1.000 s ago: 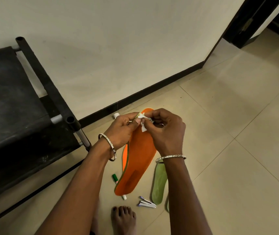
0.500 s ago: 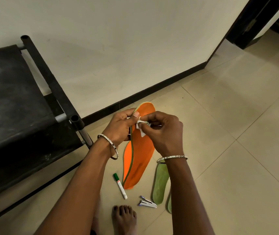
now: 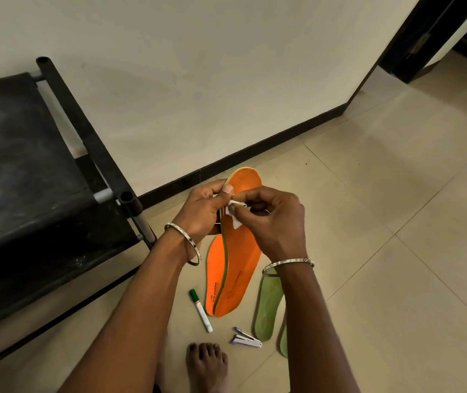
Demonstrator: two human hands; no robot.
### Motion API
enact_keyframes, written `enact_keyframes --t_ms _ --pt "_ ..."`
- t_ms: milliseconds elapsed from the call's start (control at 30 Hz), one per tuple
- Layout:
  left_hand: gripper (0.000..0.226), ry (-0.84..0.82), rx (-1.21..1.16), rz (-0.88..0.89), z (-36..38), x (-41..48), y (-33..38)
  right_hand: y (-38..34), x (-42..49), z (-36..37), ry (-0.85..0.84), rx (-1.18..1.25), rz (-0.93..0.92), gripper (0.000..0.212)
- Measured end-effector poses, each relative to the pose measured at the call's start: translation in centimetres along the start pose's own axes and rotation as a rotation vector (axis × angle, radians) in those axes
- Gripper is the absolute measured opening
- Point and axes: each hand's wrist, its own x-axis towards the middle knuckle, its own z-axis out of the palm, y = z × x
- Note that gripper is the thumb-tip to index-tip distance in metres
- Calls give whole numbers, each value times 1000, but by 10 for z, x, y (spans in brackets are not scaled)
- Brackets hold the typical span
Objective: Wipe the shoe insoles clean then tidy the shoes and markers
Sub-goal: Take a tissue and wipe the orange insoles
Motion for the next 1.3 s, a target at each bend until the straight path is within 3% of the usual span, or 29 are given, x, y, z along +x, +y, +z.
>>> enact_keyframes --t_ms 67,267,367,600,867,1133,1300 --pt "22 -1 4 -4 -1 0 0 1 1 0 -12 -9 -3 12" --pt "25 -27 -8 -30 4 -1 2 16 2 1 297 -153 118 10" --pt "32 -31 5 -28 6 -2 3 16 2 1 355 -163 139 10" --pt "25 -30 39 -6 4 -2 3 0 0 9 225 -44 -13 14" --pt "21 -18 21 10 4 -1 4 14 3 1 409 -144 105 8" --pt "29 -8 68 10 6 -1 0 -3 -2 15 242 -79 -22 10" --pt "27 -6 70 22 8 -1 2 4 0 10 283 -111 17 8"
